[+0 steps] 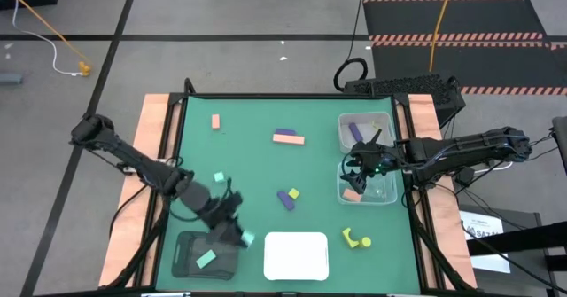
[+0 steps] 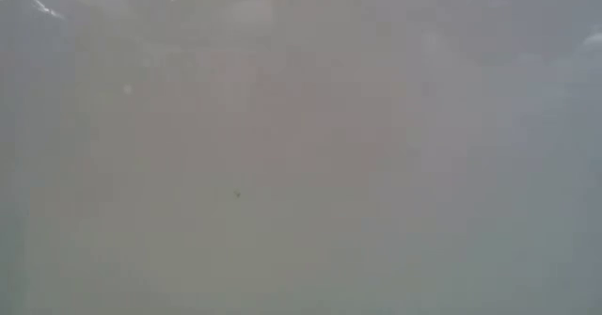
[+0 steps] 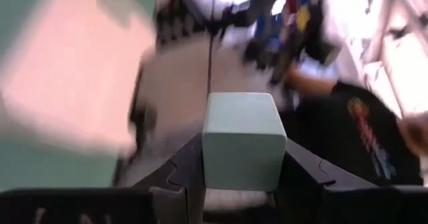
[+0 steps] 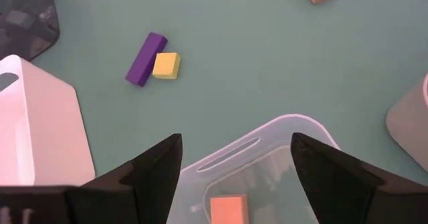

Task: Sort & place blocks by color
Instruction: Put the bottom light blue block into the black bin, then put the light blue block into the black bin

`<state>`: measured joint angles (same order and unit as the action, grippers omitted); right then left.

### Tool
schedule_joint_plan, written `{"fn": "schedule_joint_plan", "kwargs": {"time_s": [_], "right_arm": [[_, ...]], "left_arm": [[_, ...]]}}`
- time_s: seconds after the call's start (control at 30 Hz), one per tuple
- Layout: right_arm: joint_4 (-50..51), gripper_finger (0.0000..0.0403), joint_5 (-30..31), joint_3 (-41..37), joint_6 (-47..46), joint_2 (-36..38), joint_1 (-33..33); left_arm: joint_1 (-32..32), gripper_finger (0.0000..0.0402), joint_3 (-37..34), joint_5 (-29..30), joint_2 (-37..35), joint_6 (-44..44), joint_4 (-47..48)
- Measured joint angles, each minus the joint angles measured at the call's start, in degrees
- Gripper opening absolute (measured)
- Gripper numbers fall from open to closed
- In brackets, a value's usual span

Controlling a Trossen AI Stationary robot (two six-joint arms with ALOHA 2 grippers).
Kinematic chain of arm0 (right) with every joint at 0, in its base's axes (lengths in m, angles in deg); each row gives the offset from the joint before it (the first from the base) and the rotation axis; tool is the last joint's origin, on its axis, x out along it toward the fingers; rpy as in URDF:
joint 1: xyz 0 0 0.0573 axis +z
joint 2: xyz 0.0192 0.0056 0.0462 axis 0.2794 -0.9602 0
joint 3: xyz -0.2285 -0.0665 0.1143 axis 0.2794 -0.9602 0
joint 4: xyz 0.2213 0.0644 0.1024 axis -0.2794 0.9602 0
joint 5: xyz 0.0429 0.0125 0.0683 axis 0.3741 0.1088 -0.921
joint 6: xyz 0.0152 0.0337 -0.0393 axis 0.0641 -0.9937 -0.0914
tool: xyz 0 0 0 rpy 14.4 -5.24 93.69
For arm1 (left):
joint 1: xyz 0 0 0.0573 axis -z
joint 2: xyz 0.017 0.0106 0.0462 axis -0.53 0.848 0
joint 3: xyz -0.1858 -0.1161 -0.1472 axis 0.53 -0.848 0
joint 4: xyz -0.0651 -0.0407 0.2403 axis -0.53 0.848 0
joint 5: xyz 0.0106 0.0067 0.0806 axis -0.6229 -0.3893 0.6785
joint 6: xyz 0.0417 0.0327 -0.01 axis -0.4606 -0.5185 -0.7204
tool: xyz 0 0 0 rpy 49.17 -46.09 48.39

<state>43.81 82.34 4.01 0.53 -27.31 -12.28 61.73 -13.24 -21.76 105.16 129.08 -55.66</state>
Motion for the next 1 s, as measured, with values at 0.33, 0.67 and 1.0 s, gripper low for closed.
{"fn": "schedule_joint_plan", "kwargs": {"time_s": [0.33,0.67,1.0], "right_arm": [[0.0,0.0272,0.01,0.0,-2.1,0.0,0.0],[0.0,0.0272,0.01,0.0,-2.1,0.0,0.0],[-0.02,0.0272,0.01,0.0,-2.1,0.0,0.02]], "left_arm": [[11.15,0.0136,0.01,-1.71,0.0,23.53,33.46],[15.32,0.0153,-0.01,0.06,0.0,31.59,45.57],[15.84,0.0121,-0.48,6.08,0.0,29.22,46.37]]}}
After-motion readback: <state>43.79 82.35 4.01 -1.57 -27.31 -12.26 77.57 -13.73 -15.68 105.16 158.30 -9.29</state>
